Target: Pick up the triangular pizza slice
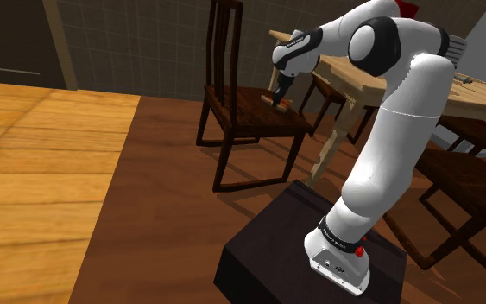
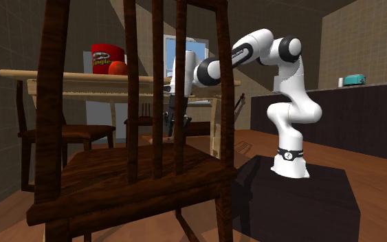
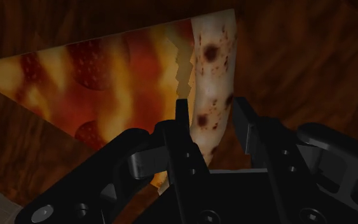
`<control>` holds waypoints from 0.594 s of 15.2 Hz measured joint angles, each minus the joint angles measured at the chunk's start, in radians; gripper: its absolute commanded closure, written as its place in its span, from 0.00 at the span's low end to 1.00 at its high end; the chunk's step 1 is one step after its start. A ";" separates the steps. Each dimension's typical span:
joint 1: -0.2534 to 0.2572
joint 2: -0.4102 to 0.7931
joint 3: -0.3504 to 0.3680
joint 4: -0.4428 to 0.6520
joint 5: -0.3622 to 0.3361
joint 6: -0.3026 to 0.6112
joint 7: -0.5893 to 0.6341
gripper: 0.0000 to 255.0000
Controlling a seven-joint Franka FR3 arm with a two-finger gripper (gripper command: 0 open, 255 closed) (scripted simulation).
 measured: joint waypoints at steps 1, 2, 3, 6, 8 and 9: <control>0.001 -0.007 -0.001 0.005 -0.004 -0.011 0.002 1.00; 0.002 -0.012 -0.002 0.011 -0.007 -0.022 0.004 1.00; 0.002 -0.015 -0.003 0.022 -0.009 -0.035 0.004 1.00; 0.004 -0.032 -0.006 0.044 -0.019 -0.073 0.010 1.00; 0.004 -0.038 -0.007 0.063 -0.022 -0.097 0.010 1.00; 0.006 -0.044 -0.007 0.068 -0.026 -0.107 0.015 1.00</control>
